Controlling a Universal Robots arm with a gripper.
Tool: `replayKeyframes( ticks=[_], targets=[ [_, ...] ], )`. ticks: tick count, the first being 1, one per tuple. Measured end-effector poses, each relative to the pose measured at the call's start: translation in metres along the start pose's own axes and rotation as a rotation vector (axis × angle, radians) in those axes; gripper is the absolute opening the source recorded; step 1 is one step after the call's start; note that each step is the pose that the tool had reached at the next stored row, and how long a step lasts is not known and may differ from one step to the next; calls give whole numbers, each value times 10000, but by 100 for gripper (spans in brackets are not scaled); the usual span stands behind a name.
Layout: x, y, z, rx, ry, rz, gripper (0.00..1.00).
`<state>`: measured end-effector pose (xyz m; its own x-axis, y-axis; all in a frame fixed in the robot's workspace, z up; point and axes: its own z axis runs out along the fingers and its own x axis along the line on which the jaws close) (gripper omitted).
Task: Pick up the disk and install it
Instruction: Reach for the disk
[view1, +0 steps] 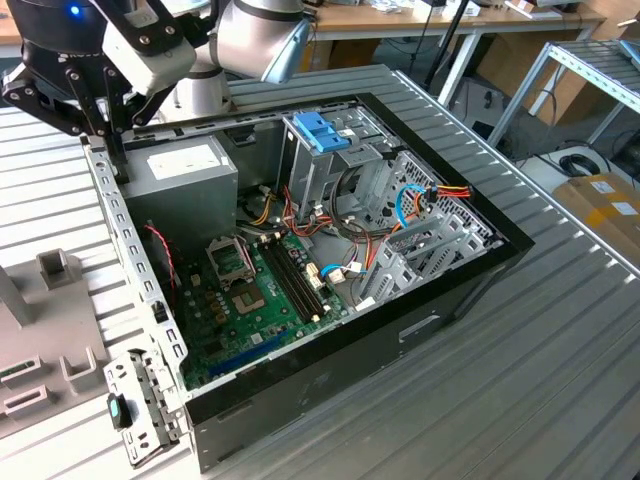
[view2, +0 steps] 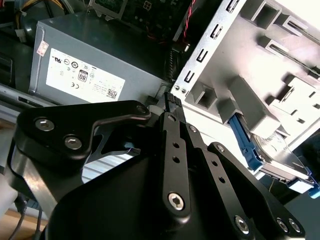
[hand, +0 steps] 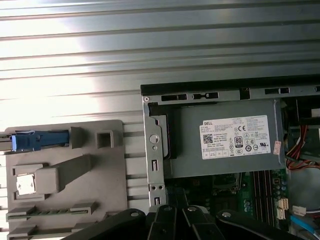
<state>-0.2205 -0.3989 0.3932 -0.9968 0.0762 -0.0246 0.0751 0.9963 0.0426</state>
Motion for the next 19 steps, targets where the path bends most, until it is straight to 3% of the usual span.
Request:
replayKeyframes(
  ticks=[19],
  targets=[
    [113,-9,-3,0,0,0,10]
  ],
)
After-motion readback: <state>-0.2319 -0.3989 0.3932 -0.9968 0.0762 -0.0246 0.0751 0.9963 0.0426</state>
